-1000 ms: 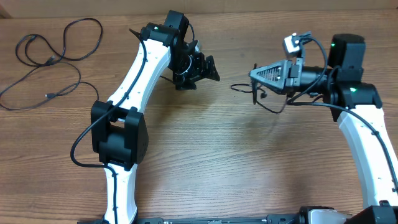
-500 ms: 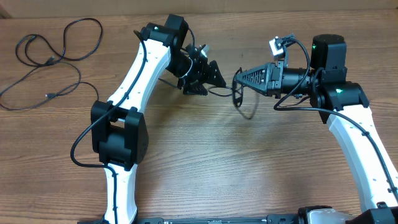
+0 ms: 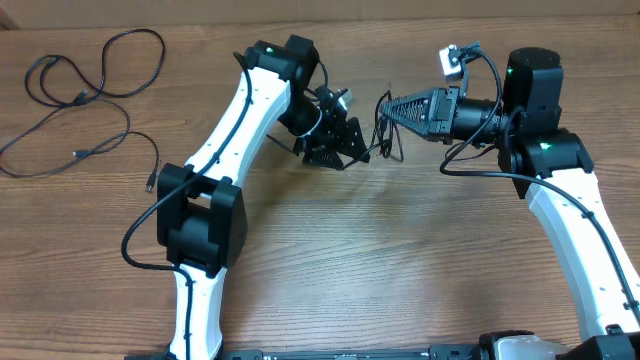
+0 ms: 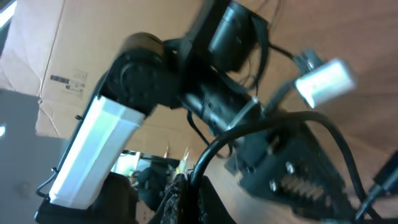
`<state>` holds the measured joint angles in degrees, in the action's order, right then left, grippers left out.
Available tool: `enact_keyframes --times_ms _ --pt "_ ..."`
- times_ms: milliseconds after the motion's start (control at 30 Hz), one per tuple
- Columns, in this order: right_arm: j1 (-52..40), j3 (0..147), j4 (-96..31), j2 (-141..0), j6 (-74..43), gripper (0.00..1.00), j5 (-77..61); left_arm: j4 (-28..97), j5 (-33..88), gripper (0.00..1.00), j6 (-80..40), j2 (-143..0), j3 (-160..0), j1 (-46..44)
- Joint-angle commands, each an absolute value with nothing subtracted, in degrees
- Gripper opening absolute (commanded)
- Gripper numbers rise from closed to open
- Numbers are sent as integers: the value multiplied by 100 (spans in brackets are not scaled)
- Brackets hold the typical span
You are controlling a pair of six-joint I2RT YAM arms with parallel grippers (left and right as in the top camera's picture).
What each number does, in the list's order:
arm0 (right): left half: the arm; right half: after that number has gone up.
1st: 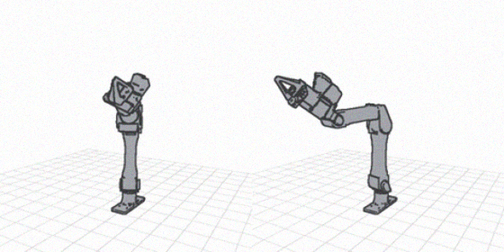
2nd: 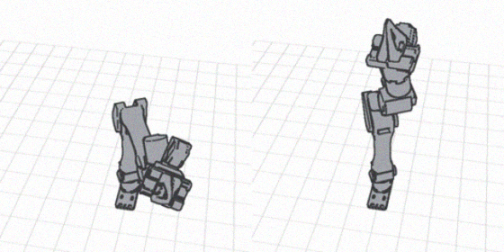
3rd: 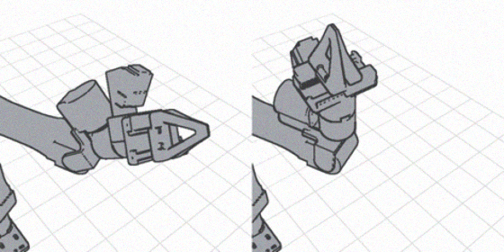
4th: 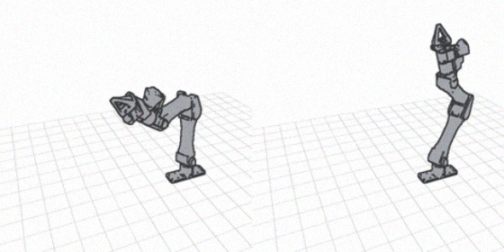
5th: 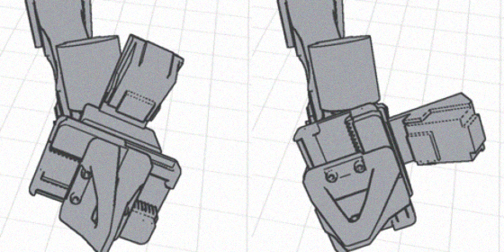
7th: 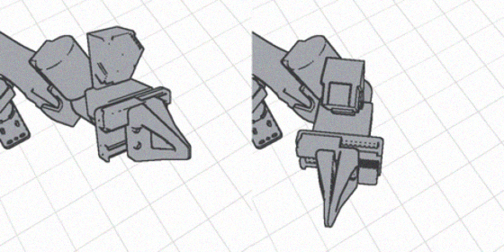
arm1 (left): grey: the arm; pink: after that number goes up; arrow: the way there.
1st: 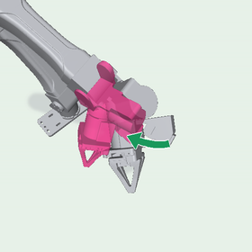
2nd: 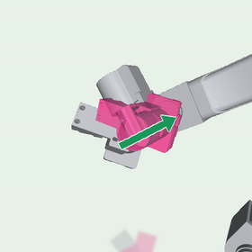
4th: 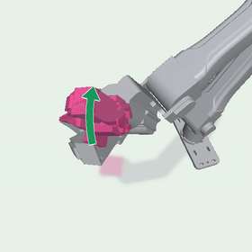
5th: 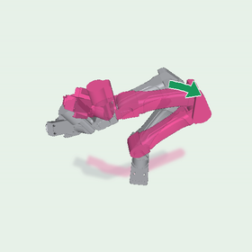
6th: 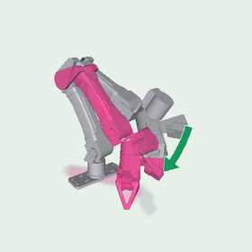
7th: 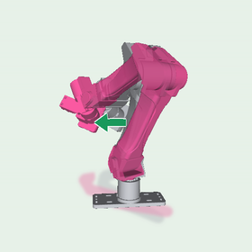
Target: Untangle cables
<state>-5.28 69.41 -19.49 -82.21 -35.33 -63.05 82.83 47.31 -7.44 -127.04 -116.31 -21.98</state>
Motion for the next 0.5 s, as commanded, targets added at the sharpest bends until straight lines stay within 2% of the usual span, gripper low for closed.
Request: enact_keyframes --times_ms 0,167,267,400,467 --pt "-530 7013 -1559 -8112 -3354 4 -6294 8433 4648 63 -506 -12722 -11640 -2294" --pt "-530 7013 -1184 -8112 -3489 4 -6226 8508 4567 52 -464 -12722 -11640 -2375" --pt "-528 7013 -1184 -8112 -3708 4 -5927 8503 4504 41 -377 -12722 -11640 -2429" --pt "-432 7013 -1389 -8112 -3745 4 -5363 8521 3898 8 -381 -12722 -11640 -2440" --pt "-314 7013 -1732 -8112 -3743 4 -4908 8552 3520 4 -392 -12722 -11640 -2412"
